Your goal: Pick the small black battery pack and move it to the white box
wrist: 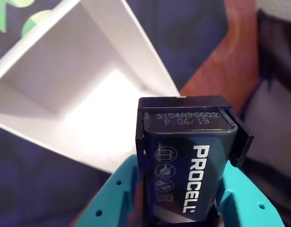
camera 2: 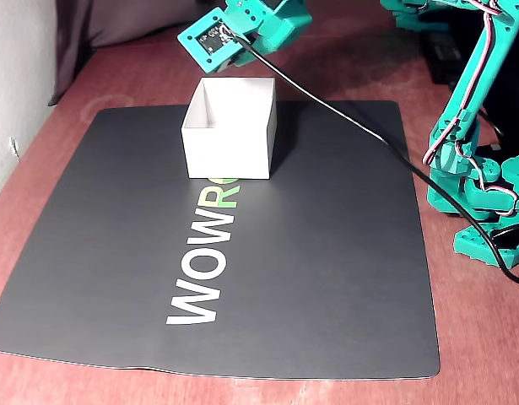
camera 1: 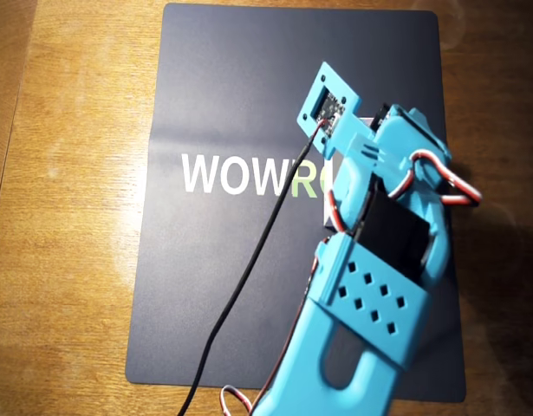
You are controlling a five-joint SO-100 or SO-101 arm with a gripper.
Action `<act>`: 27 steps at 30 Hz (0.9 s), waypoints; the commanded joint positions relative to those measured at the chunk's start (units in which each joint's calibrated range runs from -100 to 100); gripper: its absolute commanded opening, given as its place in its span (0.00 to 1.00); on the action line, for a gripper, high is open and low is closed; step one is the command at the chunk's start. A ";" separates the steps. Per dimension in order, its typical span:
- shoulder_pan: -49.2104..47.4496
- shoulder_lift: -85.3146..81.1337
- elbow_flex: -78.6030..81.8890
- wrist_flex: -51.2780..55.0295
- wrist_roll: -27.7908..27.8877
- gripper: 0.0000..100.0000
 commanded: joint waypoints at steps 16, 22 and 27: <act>4.65 10.71 -1.36 -9.35 0.07 0.06; 1.83 13.25 -1.09 -9.26 1.38 0.06; 0.31 13.60 -0.54 -9.26 2.57 0.06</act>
